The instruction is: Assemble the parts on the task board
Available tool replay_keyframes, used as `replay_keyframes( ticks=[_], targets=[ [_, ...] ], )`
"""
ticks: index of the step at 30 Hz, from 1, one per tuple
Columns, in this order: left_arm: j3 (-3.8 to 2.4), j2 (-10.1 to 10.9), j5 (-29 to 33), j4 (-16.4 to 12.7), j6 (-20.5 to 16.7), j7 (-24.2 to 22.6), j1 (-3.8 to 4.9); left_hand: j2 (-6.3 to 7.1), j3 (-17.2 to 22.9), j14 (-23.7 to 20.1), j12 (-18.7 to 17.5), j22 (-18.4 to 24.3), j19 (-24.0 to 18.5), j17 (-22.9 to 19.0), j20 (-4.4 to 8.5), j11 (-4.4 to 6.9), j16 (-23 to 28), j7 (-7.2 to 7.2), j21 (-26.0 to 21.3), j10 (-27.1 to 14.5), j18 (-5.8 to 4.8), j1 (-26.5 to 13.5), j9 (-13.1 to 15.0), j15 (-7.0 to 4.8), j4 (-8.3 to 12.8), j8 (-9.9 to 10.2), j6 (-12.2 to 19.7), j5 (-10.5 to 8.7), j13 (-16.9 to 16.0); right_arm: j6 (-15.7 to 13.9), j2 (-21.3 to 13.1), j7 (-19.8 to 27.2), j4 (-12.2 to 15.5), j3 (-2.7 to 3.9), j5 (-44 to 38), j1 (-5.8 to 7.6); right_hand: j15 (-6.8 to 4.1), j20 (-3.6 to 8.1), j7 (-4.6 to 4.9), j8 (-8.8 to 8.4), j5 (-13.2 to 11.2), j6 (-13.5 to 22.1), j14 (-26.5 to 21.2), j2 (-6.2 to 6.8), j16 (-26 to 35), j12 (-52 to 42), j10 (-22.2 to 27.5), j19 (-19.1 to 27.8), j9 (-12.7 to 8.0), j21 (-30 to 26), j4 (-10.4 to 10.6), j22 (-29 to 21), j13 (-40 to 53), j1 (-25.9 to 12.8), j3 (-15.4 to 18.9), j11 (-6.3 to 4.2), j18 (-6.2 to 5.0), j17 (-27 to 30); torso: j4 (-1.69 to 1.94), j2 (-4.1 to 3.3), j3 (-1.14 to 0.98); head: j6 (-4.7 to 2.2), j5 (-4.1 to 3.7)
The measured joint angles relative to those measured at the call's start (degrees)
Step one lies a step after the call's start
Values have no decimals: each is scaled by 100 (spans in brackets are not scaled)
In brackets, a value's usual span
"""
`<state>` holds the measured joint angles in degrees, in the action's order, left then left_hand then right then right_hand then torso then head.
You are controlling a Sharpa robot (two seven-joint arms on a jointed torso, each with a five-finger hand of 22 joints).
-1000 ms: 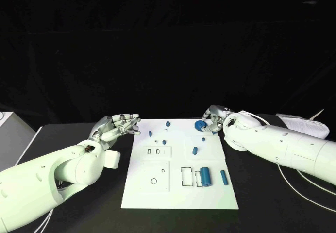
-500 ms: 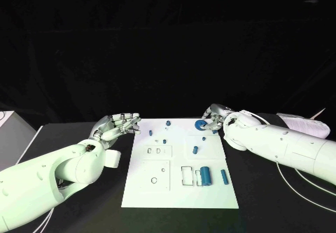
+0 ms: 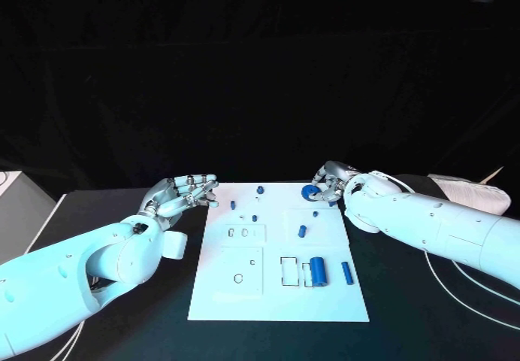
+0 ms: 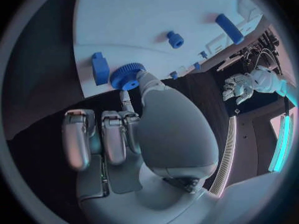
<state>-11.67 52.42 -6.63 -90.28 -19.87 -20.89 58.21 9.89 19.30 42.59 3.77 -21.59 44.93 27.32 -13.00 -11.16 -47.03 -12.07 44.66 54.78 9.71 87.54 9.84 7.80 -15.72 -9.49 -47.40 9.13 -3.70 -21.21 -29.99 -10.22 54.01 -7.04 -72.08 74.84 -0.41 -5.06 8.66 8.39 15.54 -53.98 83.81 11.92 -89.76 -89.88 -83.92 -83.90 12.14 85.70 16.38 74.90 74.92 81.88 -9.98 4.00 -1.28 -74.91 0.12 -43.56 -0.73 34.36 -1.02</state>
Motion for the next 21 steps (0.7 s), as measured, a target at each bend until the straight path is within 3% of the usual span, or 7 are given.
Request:
replay_keyframes(
  ticks=[12, 14, 21],
  targets=[
    [0, 0, 0, 2, 2, 3, -2, 0, 0, 0, 0, -7, 0, -9, 0, 0, 0, 0, 23, 0, 0, 0, -7, 0, 0, 0, 0, 0, 0, 46, 33, 5, -39, 16, -16, -36, 19, 0, 12, -6, -34, -9, 20, 0, 0, 0, 0, 0, -9, 26, -30, 4, -1, 0, -30, 0, 0, 0, -2, 2, -7, 16, 20],
    [0, 1, 0, 2, 2, 3, -2, 0, 0, 0, 0, -6, 0, -9, 0, 0, 0, 0, 22, 0, 0, 0, -7, 0, 0, 0, 0, 0, 0, 45, 34, 8, -41, 17, -19, -38, 19, 0, 26, -12, -57, -42, 20, -54, 0, 0, 0, 0, -8, 28, -73, 4, -1, 54, -76, 0, 0, 0, -3, 2, -8, 16, 20],
    [0, 1, -1, 2, 2, 3, -3, 0, 0, -21, 0, -6, -21, -9, -21, 0, -19, 0, 22, 0, 0, 0, -7, 21, 0, 0, 0, 0, 0, -26, 34, 43, 10, 18, -60, -50, 20, 0, -16, 50, -172, -224, 20, -164, 0, 0, 0, 0, -7, 70, -175, 4, -1, 215, -584, 0, 0, 0, -10, 2, -10, 5, 26]
  ],
)
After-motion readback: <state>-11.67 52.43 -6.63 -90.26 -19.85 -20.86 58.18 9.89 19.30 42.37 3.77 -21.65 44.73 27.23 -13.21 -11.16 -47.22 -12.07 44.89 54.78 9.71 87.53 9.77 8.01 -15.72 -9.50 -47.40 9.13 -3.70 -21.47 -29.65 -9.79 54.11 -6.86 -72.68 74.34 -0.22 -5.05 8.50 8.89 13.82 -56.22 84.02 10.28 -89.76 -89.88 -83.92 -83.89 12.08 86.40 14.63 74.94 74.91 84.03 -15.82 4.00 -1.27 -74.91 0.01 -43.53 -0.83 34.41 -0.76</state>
